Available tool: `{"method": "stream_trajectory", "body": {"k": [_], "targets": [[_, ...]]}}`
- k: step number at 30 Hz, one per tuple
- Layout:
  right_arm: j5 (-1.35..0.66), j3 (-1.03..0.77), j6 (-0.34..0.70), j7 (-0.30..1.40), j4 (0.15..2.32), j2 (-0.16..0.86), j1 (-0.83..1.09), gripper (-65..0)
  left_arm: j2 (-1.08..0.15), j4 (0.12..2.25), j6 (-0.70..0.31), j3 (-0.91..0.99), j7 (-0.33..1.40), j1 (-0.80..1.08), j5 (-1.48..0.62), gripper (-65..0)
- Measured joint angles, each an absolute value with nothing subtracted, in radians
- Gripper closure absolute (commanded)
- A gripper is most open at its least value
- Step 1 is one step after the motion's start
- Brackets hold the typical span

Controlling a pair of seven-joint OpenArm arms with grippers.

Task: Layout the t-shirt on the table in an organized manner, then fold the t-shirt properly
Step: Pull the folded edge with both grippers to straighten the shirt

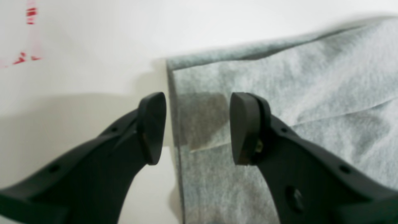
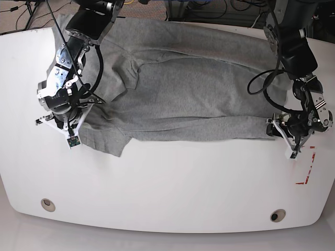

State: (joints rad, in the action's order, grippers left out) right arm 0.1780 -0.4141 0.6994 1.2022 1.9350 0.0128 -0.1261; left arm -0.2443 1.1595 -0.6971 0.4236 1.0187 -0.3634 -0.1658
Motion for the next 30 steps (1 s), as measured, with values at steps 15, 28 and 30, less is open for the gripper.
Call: {"method": "stream_trajectory", "body": {"k": [15,28,30], "targets": [[0.178,-0.418,0.7,1.202,1.935,0.014,-0.125,-0.8,-0.242,1.156,-0.697,0.352,0.973,-0.358,-0.162,-31.8],[0.179,-0.42,0.699,1.202,1.935,0.014,-0.125,-0.8,-0.242,1.152,-0.662,0.315,0.941,-0.321,-0.159,-31.8],[0.178,-0.42,0.699,1.202,1.935,0.014,-0.125,-0.8,-0.244,1.153,-0.662,0.315,0.935,-0.315,-0.159,-31.5]]}}
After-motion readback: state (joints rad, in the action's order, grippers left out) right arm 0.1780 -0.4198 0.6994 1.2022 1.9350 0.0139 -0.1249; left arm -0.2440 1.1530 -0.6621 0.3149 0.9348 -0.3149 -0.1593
